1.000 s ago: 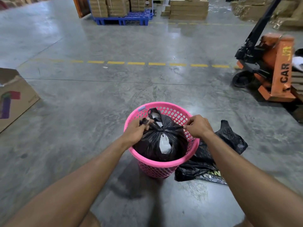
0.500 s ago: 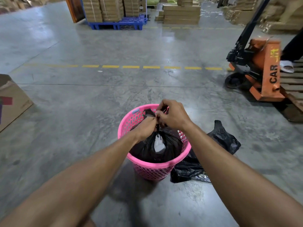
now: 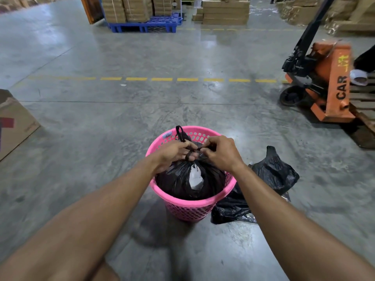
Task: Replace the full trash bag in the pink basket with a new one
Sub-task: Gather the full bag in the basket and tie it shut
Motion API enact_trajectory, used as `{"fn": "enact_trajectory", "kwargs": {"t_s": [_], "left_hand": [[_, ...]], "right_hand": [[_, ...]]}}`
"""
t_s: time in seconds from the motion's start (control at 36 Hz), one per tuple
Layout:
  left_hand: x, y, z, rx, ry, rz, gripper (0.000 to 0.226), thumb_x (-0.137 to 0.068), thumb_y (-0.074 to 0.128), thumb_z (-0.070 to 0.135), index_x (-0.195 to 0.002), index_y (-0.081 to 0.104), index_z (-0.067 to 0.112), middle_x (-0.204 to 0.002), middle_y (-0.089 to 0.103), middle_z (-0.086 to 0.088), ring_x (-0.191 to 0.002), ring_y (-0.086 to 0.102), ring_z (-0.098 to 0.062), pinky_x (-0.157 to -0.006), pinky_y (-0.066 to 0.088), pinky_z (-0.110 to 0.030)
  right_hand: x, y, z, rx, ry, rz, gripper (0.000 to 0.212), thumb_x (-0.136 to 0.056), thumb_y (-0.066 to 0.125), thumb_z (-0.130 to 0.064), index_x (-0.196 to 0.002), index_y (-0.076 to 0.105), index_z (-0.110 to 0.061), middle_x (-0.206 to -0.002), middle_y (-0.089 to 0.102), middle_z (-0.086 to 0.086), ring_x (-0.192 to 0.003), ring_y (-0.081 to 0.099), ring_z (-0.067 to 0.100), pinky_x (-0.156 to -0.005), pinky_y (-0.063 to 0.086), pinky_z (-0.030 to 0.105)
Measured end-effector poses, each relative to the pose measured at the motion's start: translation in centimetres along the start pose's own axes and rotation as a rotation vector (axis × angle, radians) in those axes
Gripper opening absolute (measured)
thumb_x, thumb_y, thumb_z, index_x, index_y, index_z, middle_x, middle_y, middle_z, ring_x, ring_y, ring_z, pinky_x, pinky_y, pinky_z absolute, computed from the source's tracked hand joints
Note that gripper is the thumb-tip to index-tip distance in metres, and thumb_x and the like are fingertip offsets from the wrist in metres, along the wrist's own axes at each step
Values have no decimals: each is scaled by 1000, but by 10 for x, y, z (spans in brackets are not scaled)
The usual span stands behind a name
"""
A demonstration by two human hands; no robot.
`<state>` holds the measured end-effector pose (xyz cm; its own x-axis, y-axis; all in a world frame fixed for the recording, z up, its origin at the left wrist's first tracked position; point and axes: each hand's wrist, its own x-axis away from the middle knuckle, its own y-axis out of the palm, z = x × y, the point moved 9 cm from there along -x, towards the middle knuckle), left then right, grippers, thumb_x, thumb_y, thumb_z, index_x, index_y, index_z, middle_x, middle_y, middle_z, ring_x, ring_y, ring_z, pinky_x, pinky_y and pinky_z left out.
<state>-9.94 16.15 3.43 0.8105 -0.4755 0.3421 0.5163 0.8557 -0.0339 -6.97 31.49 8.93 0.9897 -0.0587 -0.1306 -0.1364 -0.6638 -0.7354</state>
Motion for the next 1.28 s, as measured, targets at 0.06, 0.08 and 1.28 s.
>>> {"fn": "enact_trajectory", "kwargs": {"t_s": [0.06, 0.08, 1.28], "left_hand": [[-3, -2, -5, 80, -35, 18, 33, -106, 36, 23, -104, 68, 15, -95, 75, -10, -80, 69, -14, -77, 53, -18], [-4, -3, -8, 143, -49, 35, 33, -106, 35, 21, -104, 68, 14, -93, 74, -10, -77, 66, -13, -74, 54, -16], [8, -37, 30, -844, 349, 217, 15, -74, 81, 10, -82, 73, 19, -67, 72, 9, -59, 66, -6, -67, 56, -28]], "right_hand": [[6, 4, 1, -48, 22, 27, 4, -80, 78, -20, -76, 76, -18, -68, 68, -15, -72, 66, 12, -74, 52, 27], [10, 10, 3, -85, 37, 26, 6, -79, 79, -20, -76, 76, -15, -70, 70, -13, -69, 66, 7, -72, 52, 27], [20, 20, 27, -59, 53, 82, 5, -80, 82, -15, -81, 78, -17, -79, 76, -2, -78, 69, 19, -80, 57, 35]]}}
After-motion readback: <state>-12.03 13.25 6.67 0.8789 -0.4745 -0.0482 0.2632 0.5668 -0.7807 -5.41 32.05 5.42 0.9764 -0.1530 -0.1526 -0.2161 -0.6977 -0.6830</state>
